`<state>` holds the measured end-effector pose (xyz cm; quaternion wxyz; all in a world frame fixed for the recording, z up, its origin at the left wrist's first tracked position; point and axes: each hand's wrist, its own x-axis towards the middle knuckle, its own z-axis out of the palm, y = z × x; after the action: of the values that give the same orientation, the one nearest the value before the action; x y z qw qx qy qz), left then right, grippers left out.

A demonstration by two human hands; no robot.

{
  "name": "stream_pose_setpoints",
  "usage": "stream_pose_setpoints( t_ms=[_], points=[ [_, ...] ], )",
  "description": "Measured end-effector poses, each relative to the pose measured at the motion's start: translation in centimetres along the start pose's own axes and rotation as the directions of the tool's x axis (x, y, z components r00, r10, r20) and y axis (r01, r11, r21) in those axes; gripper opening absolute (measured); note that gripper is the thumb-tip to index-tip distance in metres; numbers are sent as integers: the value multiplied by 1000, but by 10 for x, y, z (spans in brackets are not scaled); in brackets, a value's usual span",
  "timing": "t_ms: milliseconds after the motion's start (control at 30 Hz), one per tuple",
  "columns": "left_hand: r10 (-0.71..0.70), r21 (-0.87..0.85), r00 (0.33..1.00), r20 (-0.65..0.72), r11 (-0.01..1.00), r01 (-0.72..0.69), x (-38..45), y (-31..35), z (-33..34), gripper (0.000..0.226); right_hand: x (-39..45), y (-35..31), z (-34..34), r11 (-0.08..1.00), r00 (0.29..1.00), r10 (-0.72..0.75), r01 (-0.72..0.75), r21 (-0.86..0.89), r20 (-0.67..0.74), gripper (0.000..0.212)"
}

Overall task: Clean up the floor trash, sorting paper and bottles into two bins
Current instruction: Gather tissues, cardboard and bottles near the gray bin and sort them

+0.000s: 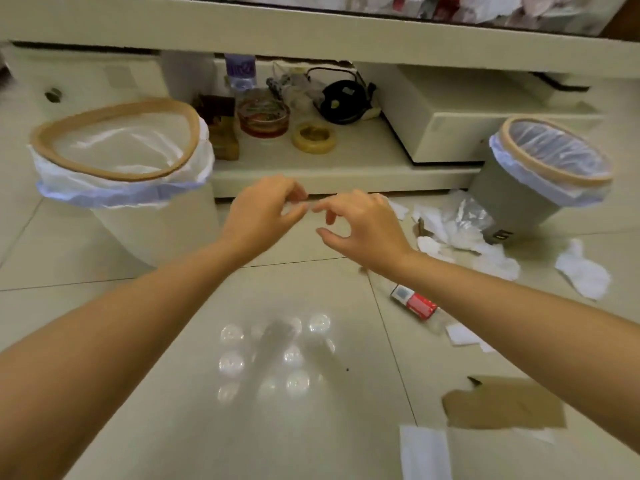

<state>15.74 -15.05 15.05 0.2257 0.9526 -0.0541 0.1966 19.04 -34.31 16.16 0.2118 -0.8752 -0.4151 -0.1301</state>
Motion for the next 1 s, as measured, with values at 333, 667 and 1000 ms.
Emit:
stream_pose_setpoints(
  t_ms=[333,667,1000],
  points=[
    [35,-145,924,382,989,23,-46,124,142,30,-134,98,-39,989,981,91,-69,-129,171,28],
    [57,-69,463,885,998,8,-174,193,250,76,-223,166,-47,984,884,172,-177,-30,435,36],
    [89,-203,737,670,977,67,-142,212,281,24,-302,230,-48,949,723,252,-316,-17,644,59]
  ],
)
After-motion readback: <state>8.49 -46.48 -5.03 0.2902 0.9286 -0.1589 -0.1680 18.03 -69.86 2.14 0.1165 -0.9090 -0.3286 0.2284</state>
